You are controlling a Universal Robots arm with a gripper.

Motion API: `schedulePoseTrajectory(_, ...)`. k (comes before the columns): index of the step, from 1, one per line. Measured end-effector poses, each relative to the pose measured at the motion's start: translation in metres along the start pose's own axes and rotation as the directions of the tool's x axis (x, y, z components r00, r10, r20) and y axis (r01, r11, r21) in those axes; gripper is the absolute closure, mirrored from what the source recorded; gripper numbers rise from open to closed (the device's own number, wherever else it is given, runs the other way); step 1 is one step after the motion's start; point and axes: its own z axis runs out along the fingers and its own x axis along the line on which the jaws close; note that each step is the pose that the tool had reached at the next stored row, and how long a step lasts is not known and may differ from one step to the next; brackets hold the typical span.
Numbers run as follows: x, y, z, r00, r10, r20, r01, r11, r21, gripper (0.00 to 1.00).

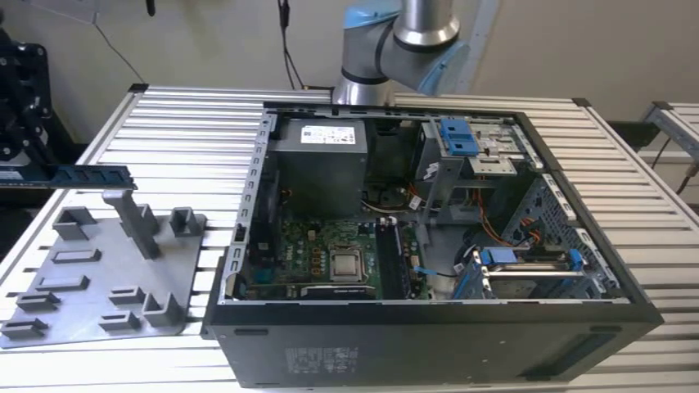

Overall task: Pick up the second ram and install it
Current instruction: 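Pick up the second ram and move it above second insertion slot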

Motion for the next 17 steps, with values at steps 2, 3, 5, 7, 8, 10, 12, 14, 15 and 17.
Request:
schedulePoseTrajectory(2, 0.0, -0.0019, 0.0, 1.0, 0.0, 0.0001, 0.0, 1.0, 0.0, 0.86)
schedulePoseTrajectory(3, -0.0001, -0.0026, -0.0001, 1.0, 0.0, 0.0, 0.0, 1.0, 0.0, 0.86)
schedulePoseTrajectory(5, -0.0001, -0.0041, -0.0001, 1.0, 0.0, 0.0001, 0.0, 1.0, 0.0001, 0.86)
schedulePoseTrajectory(7, -0.0001, -0.0062, -0.0001, 1.0, 0.0, 0.0, 0.0, 1.0, 0.0, 0.86)
schedulePoseTrajectory(8, -0.0001, -0.0078, -0.0001, 1.0, 0.0, 0.0, 0.0, 1.0, 0.0, 0.86)
schedulePoseTrajectory(10, -0.0002, -0.0107, -0.0002, 1.0, 0.0, 0.0001, 0.0, 1.0, 0.0001, 0.86)
schedulePoseTrajectory(12, -0.0002, -0.0133, -0.0002, 1.0, 0.0, 0.0001, 0.0, 1.0, 0.0001, 0.86)
schedulePoseTrajectory(14, -0.0002, -0.0156, -0.0002, 1.0, 0.0, 0.0001, 0.0, 1.0, 0.0001, 0.86)
schedulePoseTrajectory(15, -0.0002, -0.0167, -0.0002, 1.0, 0.0, 0.0001, 0.0, 1.0, 0.0001, 0.86)
schedulePoseTrajectory(17, -0.0003, -0.0188, -0.0003, 1.0, 0.0, 0.0, 0.0, 1.0, 0.0, 0.86)
